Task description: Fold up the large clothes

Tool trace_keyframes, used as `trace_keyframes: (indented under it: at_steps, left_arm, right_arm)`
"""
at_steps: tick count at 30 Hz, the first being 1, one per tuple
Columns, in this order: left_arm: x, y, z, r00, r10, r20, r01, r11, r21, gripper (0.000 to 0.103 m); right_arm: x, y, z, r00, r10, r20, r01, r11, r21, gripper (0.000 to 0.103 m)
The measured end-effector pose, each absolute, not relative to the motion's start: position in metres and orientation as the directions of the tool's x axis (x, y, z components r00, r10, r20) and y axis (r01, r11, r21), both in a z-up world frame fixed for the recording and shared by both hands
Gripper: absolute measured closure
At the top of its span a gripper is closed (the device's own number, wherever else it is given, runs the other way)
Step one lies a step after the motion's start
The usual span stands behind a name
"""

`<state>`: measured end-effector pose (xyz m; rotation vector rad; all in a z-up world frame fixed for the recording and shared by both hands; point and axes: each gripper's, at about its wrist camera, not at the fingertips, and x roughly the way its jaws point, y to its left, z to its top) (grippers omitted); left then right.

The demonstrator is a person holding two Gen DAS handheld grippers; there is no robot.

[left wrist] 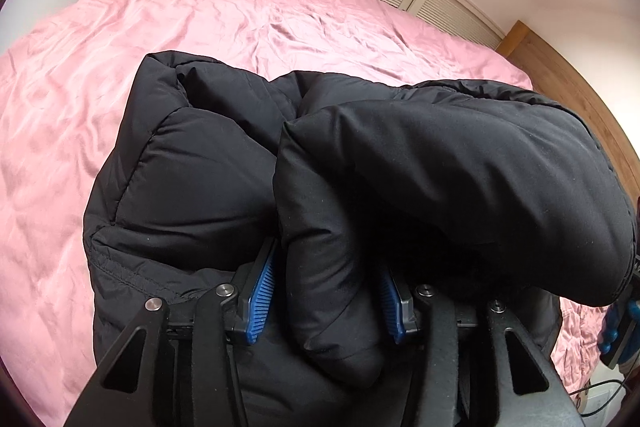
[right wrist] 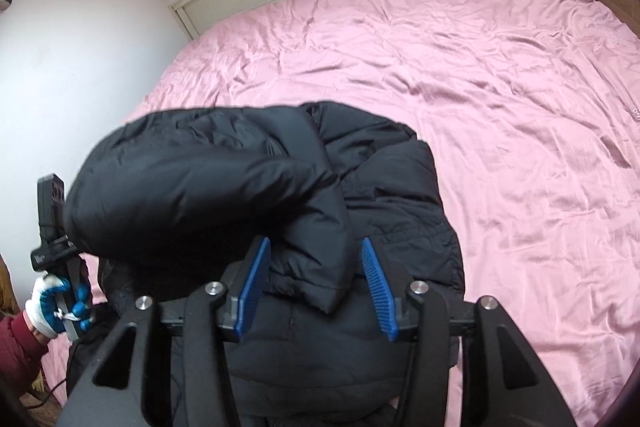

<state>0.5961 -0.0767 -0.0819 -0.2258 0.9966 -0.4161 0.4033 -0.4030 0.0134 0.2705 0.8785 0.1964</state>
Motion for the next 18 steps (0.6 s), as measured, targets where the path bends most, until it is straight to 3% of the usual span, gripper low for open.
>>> trace_keyframes:
  at_steps: [9, 14, 18]
  left_arm:
    - [0.576, -0.064, -0.058, 0.464, -0.488, -0.739, 0.23, 0.872, -0.431, 0.059]
    - [0.556, -0.05, 0.002, 0.541, -0.516, -0.664, 0.282, 0.855, -0.436, 0.044]
    - [0.586, -0.065, 0.044, 0.579, -0.544, -0.607, 0.325, 0.837, -0.44, 0.037]
  right_arm:
    - [0.441, -0.351, 0.082, 0.682, 0.391, -0.617, -0.211, 0.914, 0.346, 0.05]
    - [0.454, -0.332, 0.087, 0.665, 0.402, -0.63, -0.246, 0.914, 0.323, 0.048]
    - [0.465, -0.329, 0.088, 0.666, 0.386, -0.638, -0.234, 0.92, 0.313, 0.048]
